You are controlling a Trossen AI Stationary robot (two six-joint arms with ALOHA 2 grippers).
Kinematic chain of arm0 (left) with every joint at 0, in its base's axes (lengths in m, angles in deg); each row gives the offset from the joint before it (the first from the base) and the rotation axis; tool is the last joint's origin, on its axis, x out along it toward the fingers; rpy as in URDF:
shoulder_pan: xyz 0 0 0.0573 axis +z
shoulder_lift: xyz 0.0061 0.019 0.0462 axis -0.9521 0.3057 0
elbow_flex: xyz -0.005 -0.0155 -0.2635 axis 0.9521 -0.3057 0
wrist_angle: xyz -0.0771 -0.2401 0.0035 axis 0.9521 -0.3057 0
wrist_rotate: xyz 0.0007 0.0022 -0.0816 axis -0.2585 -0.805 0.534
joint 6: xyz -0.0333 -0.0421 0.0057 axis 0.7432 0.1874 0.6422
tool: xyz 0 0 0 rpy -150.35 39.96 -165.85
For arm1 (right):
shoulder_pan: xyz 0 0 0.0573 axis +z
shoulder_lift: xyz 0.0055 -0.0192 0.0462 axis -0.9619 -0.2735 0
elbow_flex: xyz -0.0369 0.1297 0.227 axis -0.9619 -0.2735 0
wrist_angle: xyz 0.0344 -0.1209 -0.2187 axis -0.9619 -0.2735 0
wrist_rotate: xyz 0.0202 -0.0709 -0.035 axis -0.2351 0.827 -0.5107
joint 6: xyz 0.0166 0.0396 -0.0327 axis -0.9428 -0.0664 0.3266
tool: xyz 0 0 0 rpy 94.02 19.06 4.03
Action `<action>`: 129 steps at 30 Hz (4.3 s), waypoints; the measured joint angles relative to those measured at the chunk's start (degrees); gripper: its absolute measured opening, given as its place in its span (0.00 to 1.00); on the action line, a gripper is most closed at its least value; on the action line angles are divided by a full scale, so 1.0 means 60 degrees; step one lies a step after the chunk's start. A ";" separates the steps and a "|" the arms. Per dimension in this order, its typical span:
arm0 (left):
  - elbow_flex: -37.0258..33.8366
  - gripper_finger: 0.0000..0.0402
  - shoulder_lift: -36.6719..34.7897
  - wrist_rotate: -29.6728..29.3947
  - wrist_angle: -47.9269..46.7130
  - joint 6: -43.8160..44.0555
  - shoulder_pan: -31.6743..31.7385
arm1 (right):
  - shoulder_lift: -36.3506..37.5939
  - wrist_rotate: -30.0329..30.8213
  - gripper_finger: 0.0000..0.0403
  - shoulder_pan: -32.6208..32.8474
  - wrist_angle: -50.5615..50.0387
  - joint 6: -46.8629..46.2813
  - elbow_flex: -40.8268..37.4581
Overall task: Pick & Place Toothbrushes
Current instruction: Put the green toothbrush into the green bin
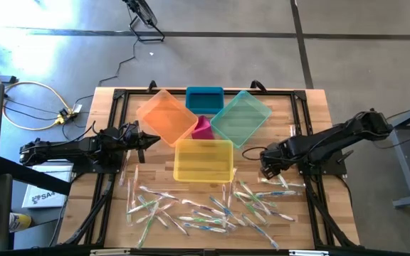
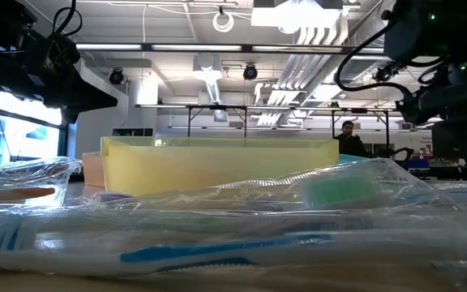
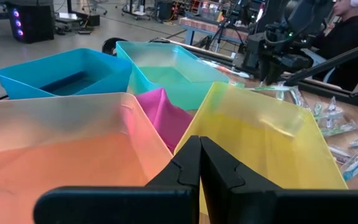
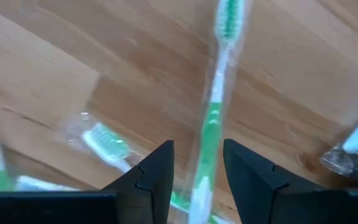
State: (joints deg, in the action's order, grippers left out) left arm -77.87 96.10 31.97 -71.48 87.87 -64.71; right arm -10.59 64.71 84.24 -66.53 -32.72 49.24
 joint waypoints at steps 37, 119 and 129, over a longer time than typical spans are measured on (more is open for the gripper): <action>0.0000 0.00 -0.0004 0.0004 -0.0003 -0.0018 -0.0004 | 0.0004 0.0328 0.32 0.0000 0.0856 -0.0466 -0.0882; 0.0001 0.00 -0.0001 -0.0047 0.0000 0.0234 0.0000 | 0.0076 0.3196 0.01 -0.0865 -0.0812 0.2913 0.3356; 0.0003 0.00 -0.0003 -0.0044 0.0000 0.0233 0.0000 | 0.0076 0.5002 0.01 -0.1760 -0.0097 0.5932 0.4469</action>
State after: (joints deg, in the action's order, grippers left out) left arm -77.85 96.08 31.71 -71.48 89.26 -64.71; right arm -10.13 94.72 73.68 -67.12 2.87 76.06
